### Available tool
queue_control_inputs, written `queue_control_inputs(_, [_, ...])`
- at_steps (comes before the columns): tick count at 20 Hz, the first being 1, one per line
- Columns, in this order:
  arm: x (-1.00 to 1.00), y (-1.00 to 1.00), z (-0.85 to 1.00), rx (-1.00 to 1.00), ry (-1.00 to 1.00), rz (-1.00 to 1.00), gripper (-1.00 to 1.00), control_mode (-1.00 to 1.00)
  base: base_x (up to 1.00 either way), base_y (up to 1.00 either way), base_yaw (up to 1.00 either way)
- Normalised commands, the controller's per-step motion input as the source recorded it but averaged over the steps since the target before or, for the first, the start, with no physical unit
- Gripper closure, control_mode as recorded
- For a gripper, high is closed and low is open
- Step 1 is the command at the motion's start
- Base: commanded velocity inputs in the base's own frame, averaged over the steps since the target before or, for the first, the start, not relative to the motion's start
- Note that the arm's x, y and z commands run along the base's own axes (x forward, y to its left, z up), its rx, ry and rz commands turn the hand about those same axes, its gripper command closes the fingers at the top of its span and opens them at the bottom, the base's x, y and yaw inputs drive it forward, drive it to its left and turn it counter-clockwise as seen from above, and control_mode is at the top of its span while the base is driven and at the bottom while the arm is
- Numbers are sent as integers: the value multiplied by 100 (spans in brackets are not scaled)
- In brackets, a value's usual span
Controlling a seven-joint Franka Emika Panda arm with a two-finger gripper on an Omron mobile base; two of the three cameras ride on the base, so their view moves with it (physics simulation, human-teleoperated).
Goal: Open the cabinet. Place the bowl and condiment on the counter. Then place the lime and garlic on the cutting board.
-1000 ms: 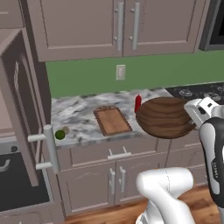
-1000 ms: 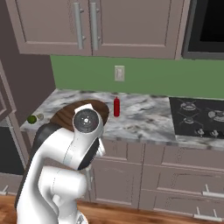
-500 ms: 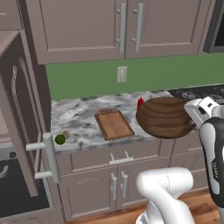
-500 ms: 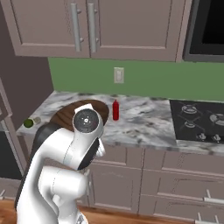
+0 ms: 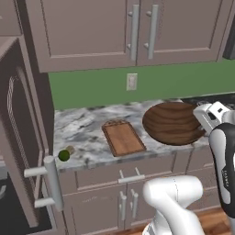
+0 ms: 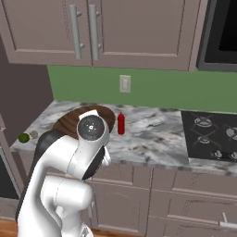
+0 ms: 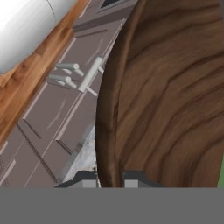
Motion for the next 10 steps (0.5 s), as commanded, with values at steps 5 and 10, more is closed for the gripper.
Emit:
queue_control_inputs(5, [0, 0, 0, 0, 0, 0, 100, 100, 36, 0, 2])
queue_control_inputs(10, [0, 0, 0, 0, 0, 0, 100, 100, 35, 0, 2])
